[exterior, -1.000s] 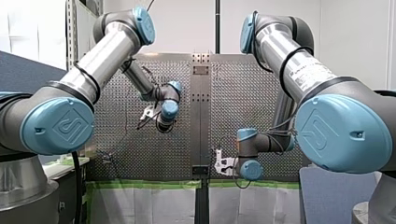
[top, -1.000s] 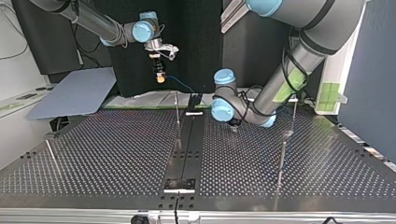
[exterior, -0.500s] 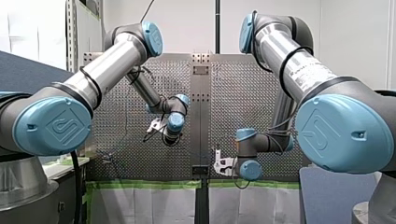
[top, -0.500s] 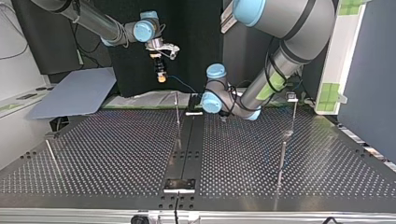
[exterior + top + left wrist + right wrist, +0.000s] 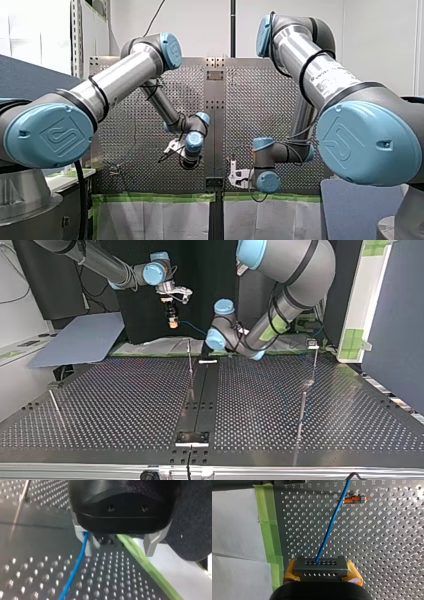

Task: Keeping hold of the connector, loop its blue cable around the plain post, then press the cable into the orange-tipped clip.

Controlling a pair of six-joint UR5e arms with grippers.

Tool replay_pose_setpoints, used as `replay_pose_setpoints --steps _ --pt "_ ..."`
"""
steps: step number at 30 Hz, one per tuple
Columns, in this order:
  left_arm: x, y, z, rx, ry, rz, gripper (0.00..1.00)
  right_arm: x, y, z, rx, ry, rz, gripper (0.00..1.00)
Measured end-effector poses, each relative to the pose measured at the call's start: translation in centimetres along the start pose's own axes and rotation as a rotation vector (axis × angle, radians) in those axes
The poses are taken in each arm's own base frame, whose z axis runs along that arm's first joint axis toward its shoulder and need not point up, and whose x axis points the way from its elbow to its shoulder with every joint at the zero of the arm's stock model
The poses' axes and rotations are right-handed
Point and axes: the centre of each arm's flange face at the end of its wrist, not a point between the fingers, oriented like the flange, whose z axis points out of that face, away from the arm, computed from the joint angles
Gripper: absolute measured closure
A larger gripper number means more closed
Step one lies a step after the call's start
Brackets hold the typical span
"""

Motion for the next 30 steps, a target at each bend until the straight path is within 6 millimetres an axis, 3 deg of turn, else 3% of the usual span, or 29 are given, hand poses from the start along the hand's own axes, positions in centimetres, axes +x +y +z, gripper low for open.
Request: replay_pose_setpoints --steps 11,23,30 --pt "3.4 -5.3 0.1 0.137 0.037 0.031 0.00 -0.1 0.0 -0.1 -0.001 -0.007 -0.002 1.00" --pt "3.5 -7.7 -0.9 0.262 0.028 -0.064 0.00 0.0 0.1 0.0 -0.002 -0.002 -0.003 1.00" --pt "3.3 -7.9 -0.7 0.320 0.019 -0.140 0.00 0.0 0.0 0.0 -0.001 -0.004 -0.003 1.00"
